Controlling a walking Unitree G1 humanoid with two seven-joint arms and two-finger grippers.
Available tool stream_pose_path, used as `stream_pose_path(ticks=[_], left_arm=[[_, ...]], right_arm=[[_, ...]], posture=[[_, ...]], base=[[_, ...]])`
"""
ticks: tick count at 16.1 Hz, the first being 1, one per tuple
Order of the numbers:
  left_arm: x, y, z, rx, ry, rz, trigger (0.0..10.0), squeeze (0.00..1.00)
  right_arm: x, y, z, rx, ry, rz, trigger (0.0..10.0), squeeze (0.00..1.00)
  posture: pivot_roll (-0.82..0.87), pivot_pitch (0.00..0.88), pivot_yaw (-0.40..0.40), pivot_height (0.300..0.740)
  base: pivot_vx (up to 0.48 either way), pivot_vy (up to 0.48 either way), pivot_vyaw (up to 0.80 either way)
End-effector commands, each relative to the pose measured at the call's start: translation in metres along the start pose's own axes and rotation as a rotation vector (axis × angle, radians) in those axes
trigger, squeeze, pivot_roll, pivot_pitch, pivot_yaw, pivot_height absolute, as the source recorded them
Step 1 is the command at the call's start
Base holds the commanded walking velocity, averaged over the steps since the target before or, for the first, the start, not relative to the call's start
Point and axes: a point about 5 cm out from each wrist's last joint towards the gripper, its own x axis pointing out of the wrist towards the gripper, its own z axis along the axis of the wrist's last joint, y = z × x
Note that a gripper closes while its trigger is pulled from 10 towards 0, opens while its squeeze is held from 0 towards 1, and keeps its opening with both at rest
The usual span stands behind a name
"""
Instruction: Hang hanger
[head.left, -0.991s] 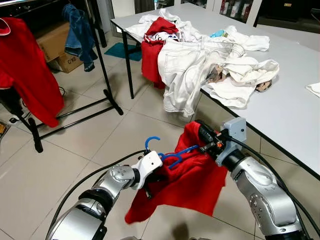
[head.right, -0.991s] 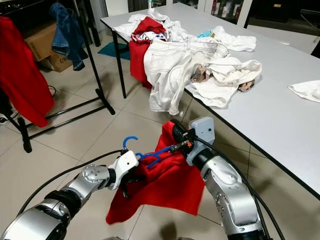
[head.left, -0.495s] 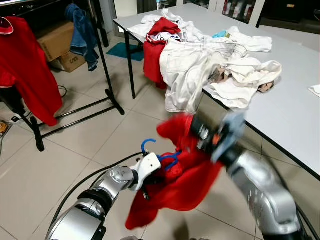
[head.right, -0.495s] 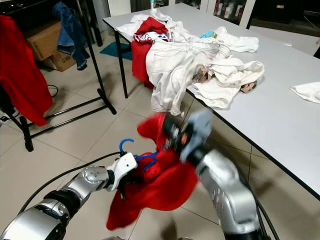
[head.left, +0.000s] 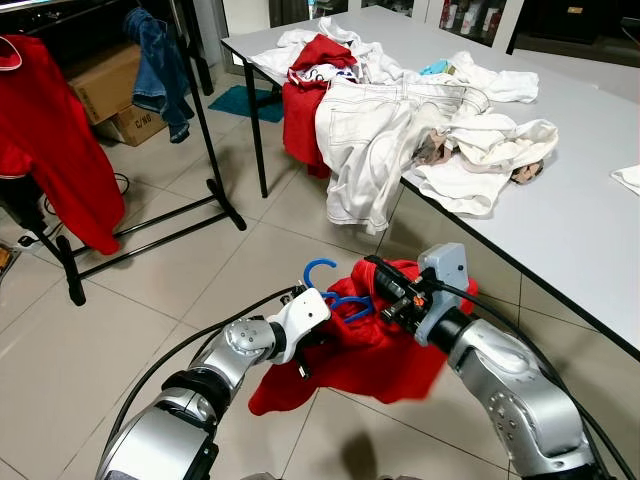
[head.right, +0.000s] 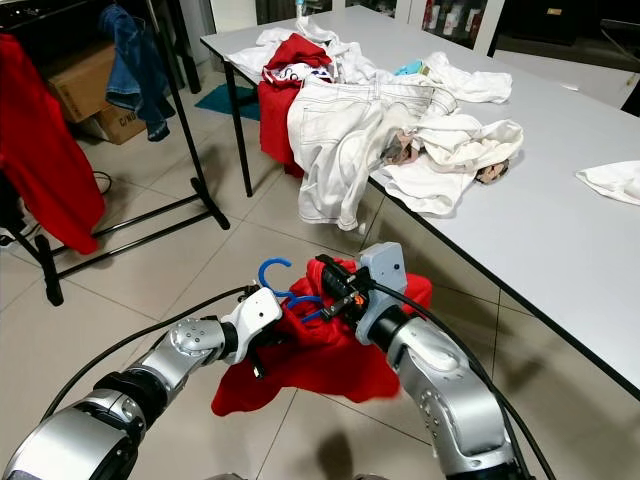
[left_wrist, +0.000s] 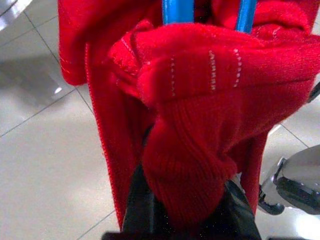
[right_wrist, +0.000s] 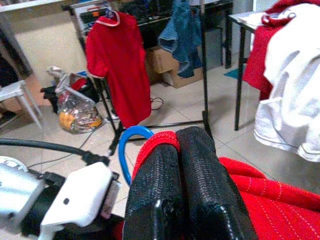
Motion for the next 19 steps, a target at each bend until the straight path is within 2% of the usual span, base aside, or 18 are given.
stream_pose_path(ticks=[1,2,4,5,6,8,10,11,13,15,18,19], left_arm=[[0.001,0.003,0.009,0.046,-0.023,-0.007,10.0,0.0],[0.001,-0.001,0.004,0.04,-0.001,-0.025,10.0,0.0],[0.0,-0.003,-0.003,0.035,0.027,-0.041,10.0,0.0],[-0.002,-0.006,-0.01,0.046,0.056,-0.067,10.0,0.0],[-0.003,-0.007,-0.011,0.049,0.059,-0.071,10.0,0.0],[-0.004,-0.006,-0.011,0.053,0.051,-0.059,10.0,0.0],[-0.002,-0.002,-0.003,0.058,0.015,-0.028,10.0,0.0],[-0.001,0.0,0.0,0.064,0.007,-0.017,10.0,0.0],[0.0,0.003,0.006,0.075,-0.009,0.008,10.0,0.0],[0.0,0.004,0.007,0.085,-0.017,0.021,10.0,0.0],[-0.001,0.003,0.004,0.095,-0.009,0.026,10.0,0.0],[-0.001,0.003,0.004,0.099,-0.009,0.03,10.0,0.0]], right_arm=[[0.007,0.001,0.01,0.057,-0.053,-0.017,10.0,0.0],[0.009,0.004,0.022,0.147,-0.131,-0.004,10.0,0.0],[0.007,0.004,0.029,0.21,-0.176,0.016,10.0,0.0],[0.003,-0.004,0.032,0.282,-0.211,-0.021,10.0,0.0],[0.001,-0.008,0.032,0.303,-0.22,-0.037,10.0,0.0],[-0.001,-0.006,0.028,0.287,-0.173,-0.018,10.0,0.0],[-0.002,0.007,0.004,0.174,-0.002,0.044,10.0,0.0],[-0.002,0.012,-0.002,0.161,0.032,0.068,10.0,0.0],[0.0,0.013,-0.002,0.18,0.035,0.068,10.0,0.0],[0.001,0.007,0.0,0.186,0.027,0.027,10.0,0.0],[-0.001,0.016,0.024,0.318,-0.124,0.116,10.0,0.0],[-0.001,0.013,0.02,0.315,-0.104,0.092,10.0,0.0]], posture=[[-0.17,0.0,0.049,0.74],[-0.17,0.0,0.049,0.74],[-0.17,0.0,0.05,0.74],[-0.17,0.0,0.05,0.74],[-0.17,0.0,0.05,0.74],[-0.16,0.0,0.051,0.74],[-0.16,0.0,0.05,0.74],[-0.17,0.0,0.051,0.74],[-0.17,0.0,0.052,0.74],[-0.17,0.0,0.054,0.74],[-0.18,0.0,0.055,0.74],[-0.18,0.0,0.055,0.74]], base=[[0.0,0.0,0.0],[0.0,0.0,0.0],[0.0,0.0,0.0],[0.0,0.0,0.0],[0.0,0.0,0.0],[0.0,0.0,0.0],[0.0,0.0,0.0],[0.0,0.0,0.0],[0.0,0.0,0.0],[0.0,0.0,0.0],[0.0,0.0,0.0],[0.0,0.0,0.0]])
